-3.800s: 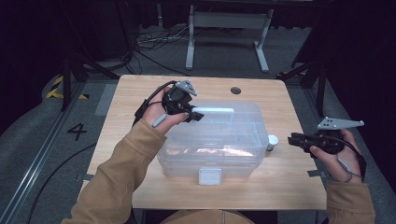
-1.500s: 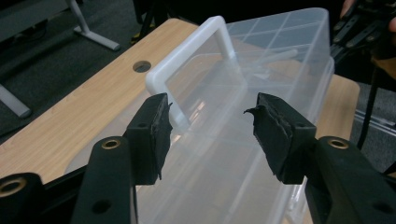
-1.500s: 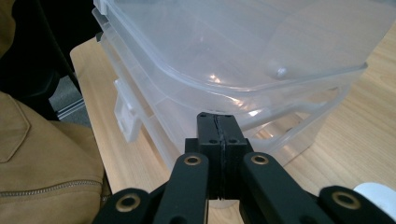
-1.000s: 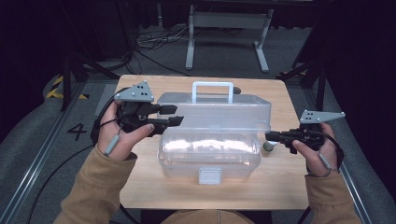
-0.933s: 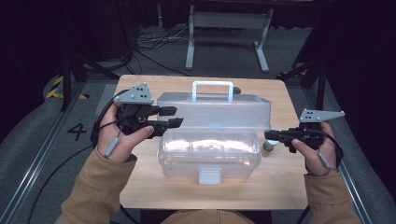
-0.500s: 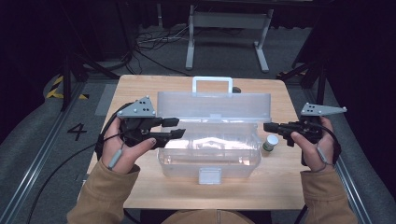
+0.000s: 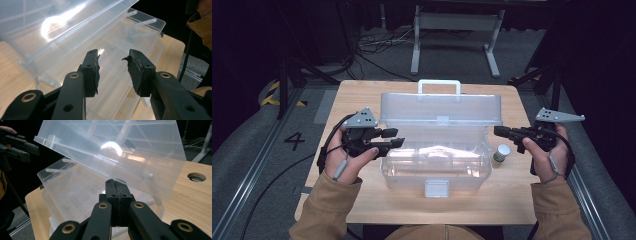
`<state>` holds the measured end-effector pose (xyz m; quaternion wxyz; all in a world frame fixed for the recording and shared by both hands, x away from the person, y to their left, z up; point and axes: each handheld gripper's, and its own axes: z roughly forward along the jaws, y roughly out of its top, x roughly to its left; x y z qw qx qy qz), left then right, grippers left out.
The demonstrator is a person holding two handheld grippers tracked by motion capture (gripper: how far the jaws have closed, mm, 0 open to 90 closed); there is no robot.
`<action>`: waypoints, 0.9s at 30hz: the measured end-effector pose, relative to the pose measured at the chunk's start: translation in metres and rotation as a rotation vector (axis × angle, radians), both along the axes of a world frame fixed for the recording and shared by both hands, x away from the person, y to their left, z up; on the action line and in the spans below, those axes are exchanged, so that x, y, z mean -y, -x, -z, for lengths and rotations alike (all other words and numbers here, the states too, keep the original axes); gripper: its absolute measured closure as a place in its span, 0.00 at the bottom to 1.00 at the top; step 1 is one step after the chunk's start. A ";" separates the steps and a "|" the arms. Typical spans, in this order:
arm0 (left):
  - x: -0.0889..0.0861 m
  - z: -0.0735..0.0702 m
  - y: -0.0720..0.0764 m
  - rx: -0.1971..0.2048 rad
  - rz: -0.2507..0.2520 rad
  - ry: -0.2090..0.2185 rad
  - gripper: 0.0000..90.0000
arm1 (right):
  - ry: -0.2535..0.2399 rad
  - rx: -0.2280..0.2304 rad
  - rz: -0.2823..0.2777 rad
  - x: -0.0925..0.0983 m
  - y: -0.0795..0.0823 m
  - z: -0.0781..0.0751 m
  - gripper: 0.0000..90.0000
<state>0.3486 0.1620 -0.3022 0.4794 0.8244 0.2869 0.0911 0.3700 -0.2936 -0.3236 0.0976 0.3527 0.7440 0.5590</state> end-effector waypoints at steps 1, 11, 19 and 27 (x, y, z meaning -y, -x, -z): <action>-0.001 0.002 -0.002 -0.001 -0.005 0.006 0.68 | -0.001 0.004 0.002 0.000 0.000 0.000 1.00; -0.017 0.021 -0.018 -0.025 -0.079 0.003 0.68 | -0.005 0.014 0.001 0.000 0.001 0.002 1.00; -0.029 0.028 -0.026 -0.025 -0.137 0.013 0.74 | -0.004 0.021 0.003 0.000 0.001 0.003 1.00; -0.039 0.026 -0.028 -0.002 -0.164 0.019 0.99 | 0.007 0.021 0.001 -0.001 0.004 0.004 1.00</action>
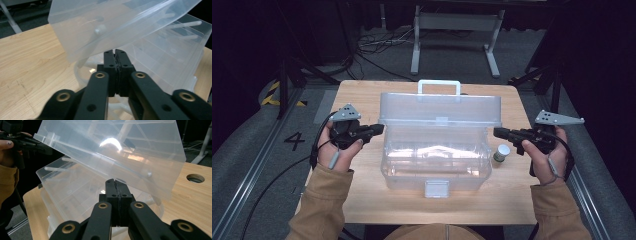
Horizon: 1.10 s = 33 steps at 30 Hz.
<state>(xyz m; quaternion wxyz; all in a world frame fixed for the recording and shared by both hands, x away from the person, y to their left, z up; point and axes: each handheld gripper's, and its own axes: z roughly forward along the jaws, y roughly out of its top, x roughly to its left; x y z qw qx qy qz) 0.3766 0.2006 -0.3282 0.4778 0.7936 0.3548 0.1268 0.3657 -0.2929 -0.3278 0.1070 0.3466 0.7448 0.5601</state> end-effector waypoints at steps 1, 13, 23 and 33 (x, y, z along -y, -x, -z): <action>-0.001 0.000 -0.001 0.001 0.000 0.003 0.99 | 0.001 0.001 0.000 0.000 0.001 0.000 1.00; 0.005 -0.002 -0.008 0.031 0.003 0.014 1.00 | 0.075 0.009 0.062 0.015 0.015 -0.004 0.87; 0.007 -0.005 -0.013 0.040 0.003 0.017 0.99 | 0.127 0.121 0.220 0.003 0.016 -0.002 0.68; 0.006 -0.005 -0.015 0.039 0.009 0.025 0.99 | 0.122 0.177 0.293 -0.020 0.003 -0.003 0.62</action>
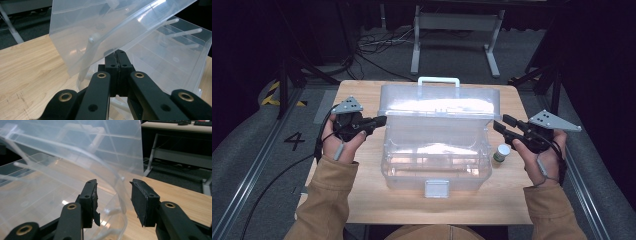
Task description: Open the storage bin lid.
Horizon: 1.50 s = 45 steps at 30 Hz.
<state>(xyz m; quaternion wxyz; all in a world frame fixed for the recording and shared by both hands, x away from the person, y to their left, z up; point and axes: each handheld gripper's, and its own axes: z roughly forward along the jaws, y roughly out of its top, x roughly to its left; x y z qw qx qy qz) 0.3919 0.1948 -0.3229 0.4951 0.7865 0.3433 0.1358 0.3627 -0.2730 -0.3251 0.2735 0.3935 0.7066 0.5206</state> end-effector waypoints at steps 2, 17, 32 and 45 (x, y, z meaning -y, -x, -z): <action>0.000 0.000 0.000 0.002 0.001 -0.001 0.99 | 0.006 0.012 0.018 -0.004 -0.005 0.000 0.61; -0.002 -0.002 0.004 -0.009 -0.007 -0.040 0.91 | 0.042 0.083 0.118 -0.021 -0.023 0.001 0.76; -0.019 -0.005 0.031 -0.034 0.003 -0.033 0.85 | 0.074 0.161 0.237 -0.034 -0.041 -0.007 0.83; -0.008 -0.003 0.059 -0.059 0.140 -0.064 0.74 | 0.053 0.144 0.266 -0.035 -0.057 -0.015 0.88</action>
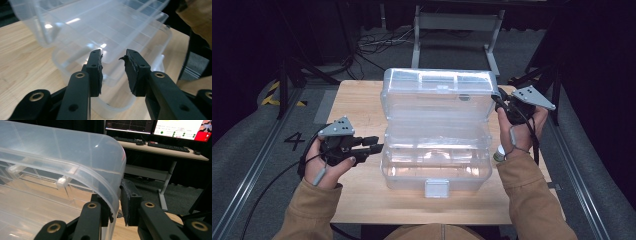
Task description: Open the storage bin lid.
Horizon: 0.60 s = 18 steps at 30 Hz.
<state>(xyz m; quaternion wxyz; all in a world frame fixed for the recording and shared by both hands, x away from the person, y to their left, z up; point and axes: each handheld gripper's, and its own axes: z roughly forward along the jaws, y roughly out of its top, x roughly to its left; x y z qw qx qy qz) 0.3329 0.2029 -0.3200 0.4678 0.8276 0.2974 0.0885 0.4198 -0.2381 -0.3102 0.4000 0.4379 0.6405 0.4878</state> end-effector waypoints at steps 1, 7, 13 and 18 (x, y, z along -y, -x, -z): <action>0.003 0.000 0.002 0.002 0.010 -0.005 0.74 | -0.001 -0.001 0.001 0.000 -0.001 0.000 0.88; 0.017 0.008 0.009 -0.016 0.083 -0.048 0.72 | -0.018 -0.008 0.002 0.001 -0.010 -0.001 0.88; 0.033 0.019 0.011 -0.051 0.148 -0.087 0.72 | -0.020 -0.017 -0.003 0.002 -0.016 -0.002 0.89; 0.043 0.029 0.009 -0.089 0.200 -0.122 0.71 | -0.013 -0.028 -0.009 0.002 -0.019 -0.003 0.88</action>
